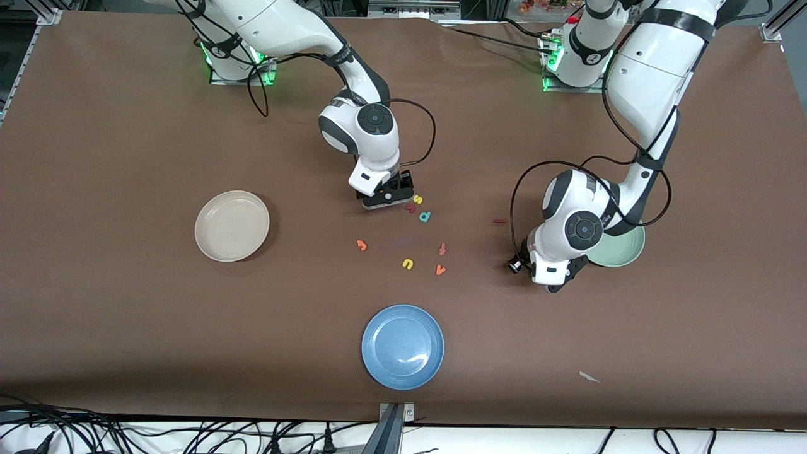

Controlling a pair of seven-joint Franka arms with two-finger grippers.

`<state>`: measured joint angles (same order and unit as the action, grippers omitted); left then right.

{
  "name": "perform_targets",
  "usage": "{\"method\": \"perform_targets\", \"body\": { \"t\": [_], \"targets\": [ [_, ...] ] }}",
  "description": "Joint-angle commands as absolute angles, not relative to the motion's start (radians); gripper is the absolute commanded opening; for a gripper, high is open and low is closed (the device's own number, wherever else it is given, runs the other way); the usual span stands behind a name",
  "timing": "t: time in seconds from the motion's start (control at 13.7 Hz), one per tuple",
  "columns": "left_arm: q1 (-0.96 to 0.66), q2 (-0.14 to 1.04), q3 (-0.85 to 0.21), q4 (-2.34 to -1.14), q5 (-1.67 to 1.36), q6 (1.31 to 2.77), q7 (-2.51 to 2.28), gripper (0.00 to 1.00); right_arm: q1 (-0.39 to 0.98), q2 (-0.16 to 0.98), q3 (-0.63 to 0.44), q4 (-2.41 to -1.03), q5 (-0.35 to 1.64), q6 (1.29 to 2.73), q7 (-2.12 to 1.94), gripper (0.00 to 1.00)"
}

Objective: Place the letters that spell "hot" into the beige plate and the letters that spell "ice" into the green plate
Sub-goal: 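Grasp the orange e with the left gripper while the right gripper lowers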

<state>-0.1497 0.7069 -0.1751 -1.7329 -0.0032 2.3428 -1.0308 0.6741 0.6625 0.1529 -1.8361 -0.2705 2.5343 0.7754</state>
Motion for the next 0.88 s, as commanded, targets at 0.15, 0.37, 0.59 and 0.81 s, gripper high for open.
{"method": "perform_targets", "body": {
  "t": [0.15,0.37,0.59,0.81],
  "targets": [
    [-0.144,0.68,-0.169,-1.761,-0.014,2.321,-0.993,0.61,0.66,0.657,0.169,-1.848,-0.282,2.551,0.781,0.88],
    [-0.144,0.68,-0.169,-1.761,-0.014,2.321,-0.991,0.46,0.664,0.672,0.169,-1.841,-0.284,2.556,0.781,0.8],
    [-0.146,0.681,-0.169,-1.759,-0.014,2.321,-0.989,0.24,0.666,0.673,0.169,-1.835,-0.281,2.556,0.781,0.63],
    [-0.144,0.675,-0.169,-1.749,-0.012,2.319,-0.985,0.05,0.666,0.672,0.169,-1.825,-0.281,2.556,0.787,0.49]
  ]
}}
